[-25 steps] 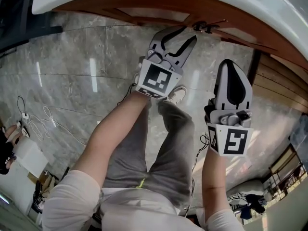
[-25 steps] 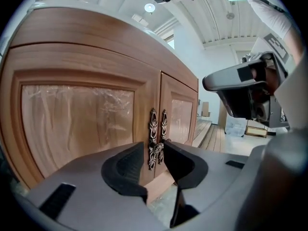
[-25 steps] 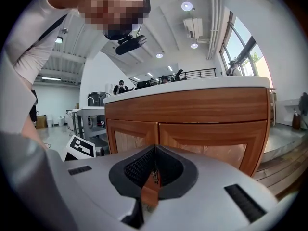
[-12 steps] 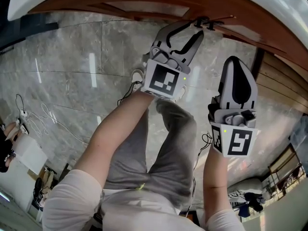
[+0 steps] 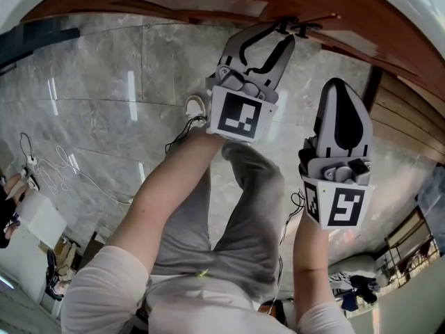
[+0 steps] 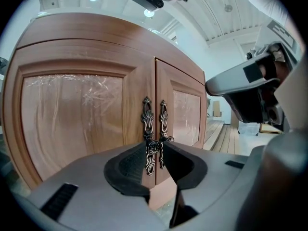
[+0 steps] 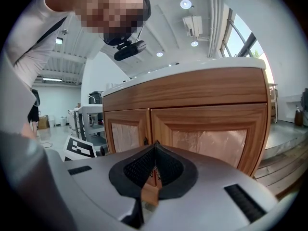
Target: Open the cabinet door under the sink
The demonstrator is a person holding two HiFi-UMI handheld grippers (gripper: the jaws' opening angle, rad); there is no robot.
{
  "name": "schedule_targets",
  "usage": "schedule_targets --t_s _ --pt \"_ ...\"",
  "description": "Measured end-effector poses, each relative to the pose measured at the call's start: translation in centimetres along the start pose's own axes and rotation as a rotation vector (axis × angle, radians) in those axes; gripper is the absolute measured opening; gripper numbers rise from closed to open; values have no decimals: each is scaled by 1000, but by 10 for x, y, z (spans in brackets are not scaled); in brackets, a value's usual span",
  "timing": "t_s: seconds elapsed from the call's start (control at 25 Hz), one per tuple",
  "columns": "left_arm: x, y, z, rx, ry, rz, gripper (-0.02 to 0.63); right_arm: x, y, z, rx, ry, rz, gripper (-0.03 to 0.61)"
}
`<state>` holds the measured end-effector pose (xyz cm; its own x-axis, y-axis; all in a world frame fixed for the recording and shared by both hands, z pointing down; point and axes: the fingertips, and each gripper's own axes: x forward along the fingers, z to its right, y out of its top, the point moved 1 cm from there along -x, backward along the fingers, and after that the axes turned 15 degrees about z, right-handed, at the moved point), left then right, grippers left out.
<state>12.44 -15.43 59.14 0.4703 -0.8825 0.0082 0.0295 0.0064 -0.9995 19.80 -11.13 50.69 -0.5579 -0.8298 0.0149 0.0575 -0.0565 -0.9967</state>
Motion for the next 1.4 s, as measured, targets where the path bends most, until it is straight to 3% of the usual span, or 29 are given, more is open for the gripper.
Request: schedule_targets --t_s 0.4,1.12,1.4 --pt "3 -4 -1 5 67 11 103 1 -7 -8 6 29 -3 32" --pt "-15 -3 4 -32 -41 -7 83 2 -11 -25 -3 24 -39 32" --pt "-50 -14 20 -22 -111 -21 81 -4 -26 -33 -37 21 -26 32"
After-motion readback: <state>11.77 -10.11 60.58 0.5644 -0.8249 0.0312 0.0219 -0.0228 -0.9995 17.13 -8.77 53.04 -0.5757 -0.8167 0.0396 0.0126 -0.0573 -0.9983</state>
